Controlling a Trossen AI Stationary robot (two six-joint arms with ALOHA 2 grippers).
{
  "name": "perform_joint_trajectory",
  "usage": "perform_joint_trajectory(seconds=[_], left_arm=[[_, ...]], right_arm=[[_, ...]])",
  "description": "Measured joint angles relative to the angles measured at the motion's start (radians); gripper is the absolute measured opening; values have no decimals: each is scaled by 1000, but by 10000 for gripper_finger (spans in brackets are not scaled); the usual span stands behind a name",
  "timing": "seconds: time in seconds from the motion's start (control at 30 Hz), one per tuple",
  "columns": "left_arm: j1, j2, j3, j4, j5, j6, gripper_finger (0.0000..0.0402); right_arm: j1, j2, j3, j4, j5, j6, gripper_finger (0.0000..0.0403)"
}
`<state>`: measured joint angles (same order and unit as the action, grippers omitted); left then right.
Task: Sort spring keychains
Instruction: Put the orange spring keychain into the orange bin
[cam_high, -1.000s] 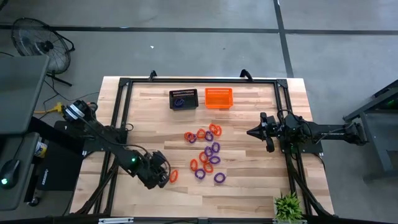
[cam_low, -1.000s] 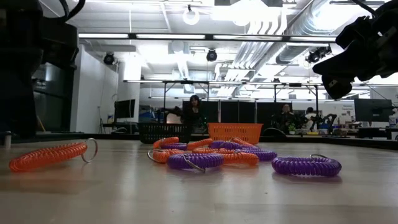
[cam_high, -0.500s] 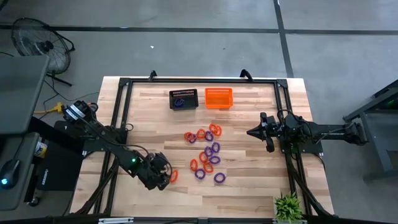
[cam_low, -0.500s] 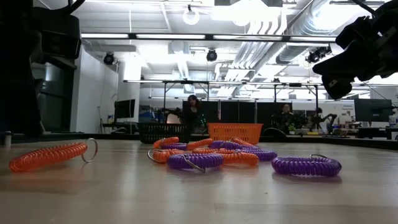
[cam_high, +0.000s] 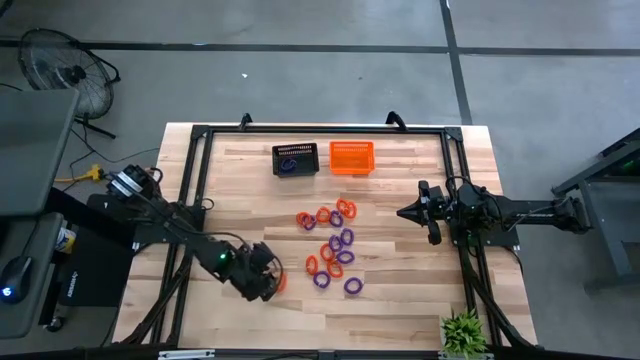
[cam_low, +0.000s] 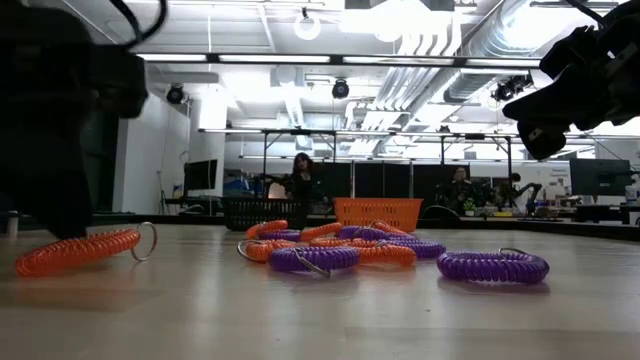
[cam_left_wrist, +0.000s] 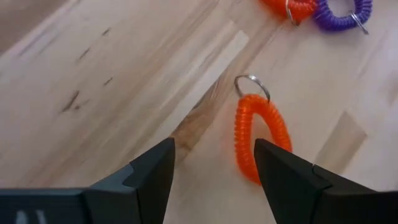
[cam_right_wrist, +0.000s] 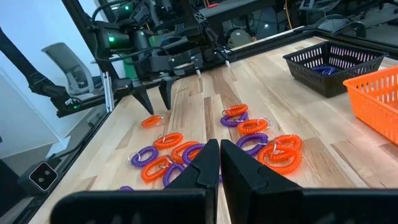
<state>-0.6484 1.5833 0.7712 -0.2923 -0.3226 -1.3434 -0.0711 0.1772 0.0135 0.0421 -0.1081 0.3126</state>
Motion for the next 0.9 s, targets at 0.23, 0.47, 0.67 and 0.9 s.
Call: perform_joint_trajectory(seconds=[0.23, 0.47, 0.67, 0.9], left_arm=[[62, 21, 2, 10, 82, 3, 217], [66, 21, 2, 12, 92, 3, 217], [66, 23, 2, 35, 92, -19, 217], [66, 94, 87, -57, 83, -14, 217]], right_arm=[[0, 0, 0, 0, 0, 0, 11], [0, 0, 0, 0, 0, 0, 11], [0, 0, 0, 0, 0, 0, 11], [0, 0, 0, 0, 0, 0, 11]])
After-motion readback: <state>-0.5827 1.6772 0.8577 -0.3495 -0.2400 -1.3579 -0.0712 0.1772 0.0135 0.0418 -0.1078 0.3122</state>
